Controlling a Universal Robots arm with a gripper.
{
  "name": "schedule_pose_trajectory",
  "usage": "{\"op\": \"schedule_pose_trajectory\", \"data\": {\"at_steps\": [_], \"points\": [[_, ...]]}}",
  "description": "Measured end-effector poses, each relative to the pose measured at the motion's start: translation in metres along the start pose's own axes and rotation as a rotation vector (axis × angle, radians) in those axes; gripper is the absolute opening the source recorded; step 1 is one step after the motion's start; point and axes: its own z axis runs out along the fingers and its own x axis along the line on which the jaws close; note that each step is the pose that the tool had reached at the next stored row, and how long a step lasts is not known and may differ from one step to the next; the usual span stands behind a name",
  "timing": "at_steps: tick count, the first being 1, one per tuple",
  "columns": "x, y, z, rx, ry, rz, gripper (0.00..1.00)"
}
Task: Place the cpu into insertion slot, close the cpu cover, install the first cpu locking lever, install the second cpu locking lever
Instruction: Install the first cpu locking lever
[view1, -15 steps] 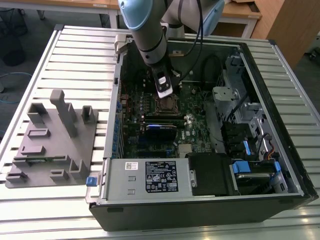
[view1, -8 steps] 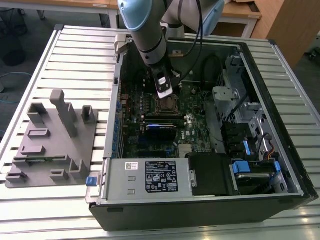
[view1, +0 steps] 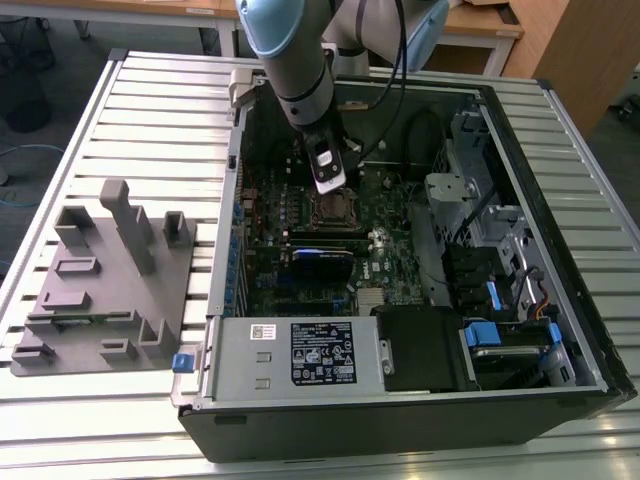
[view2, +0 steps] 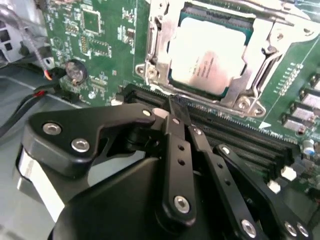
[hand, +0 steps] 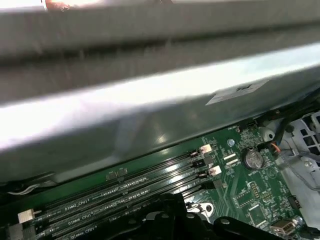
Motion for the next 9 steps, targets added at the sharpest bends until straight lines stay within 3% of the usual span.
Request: {"op": "schedule_pose_trajectory", "data": {"at_steps": [2, 9], "points": [[-0.0009, 0.0008, -0.0023, -0.0001, 0.0004, 0.0, 0.1], [-0.0078, -0.0002, 0.0001, -0.0001, 0.0004, 0.0, 0.1]]}}
